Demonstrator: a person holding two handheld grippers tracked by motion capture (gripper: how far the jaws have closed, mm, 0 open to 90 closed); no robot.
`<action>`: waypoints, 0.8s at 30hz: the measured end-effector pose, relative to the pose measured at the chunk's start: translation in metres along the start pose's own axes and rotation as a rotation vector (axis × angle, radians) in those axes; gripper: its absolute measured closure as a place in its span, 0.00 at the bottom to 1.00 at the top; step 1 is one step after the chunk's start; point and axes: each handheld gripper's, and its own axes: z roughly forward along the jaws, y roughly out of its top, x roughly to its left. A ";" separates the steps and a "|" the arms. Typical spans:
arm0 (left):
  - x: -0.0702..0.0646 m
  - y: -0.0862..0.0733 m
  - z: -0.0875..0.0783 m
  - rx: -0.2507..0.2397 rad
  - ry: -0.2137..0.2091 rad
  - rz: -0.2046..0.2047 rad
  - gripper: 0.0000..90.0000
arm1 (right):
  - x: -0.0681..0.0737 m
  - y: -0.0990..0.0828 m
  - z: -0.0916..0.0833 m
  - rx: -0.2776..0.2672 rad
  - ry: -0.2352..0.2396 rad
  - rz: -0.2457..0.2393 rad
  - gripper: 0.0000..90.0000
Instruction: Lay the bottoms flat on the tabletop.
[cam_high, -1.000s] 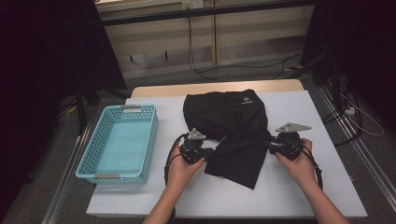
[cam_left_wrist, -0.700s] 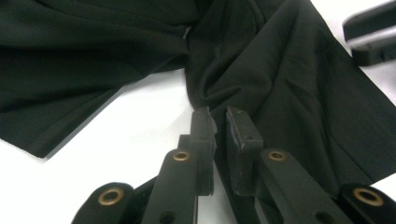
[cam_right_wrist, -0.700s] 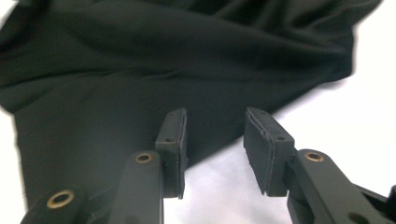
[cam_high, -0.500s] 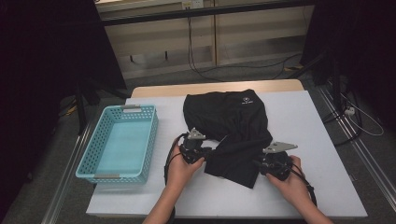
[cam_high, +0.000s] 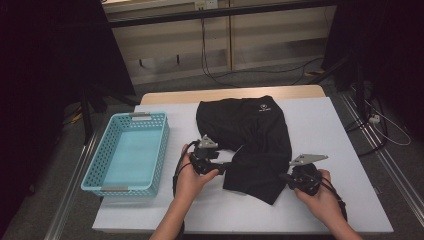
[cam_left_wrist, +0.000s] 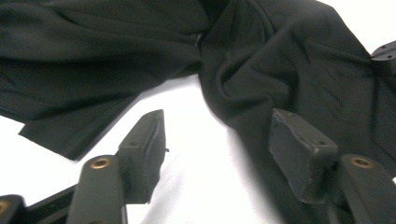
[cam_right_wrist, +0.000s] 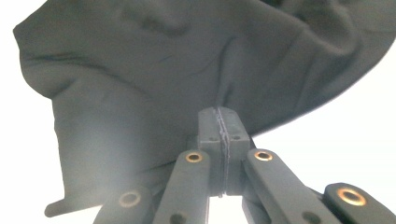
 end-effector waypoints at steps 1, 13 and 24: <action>0.000 0.000 0.000 0.000 -0.003 0.001 0.39 | -0.003 -0.002 -0.002 0.001 0.000 0.005 1.00; -0.003 0.000 0.003 0.012 -0.020 0.000 0.34 | -0.028 -0.016 -0.024 0.000 -0.055 -0.015 0.99; -0.005 0.000 0.004 0.006 -0.021 -0.006 0.29 | -0.011 -0.017 -0.029 -0.028 -0.050 -0.017 0.76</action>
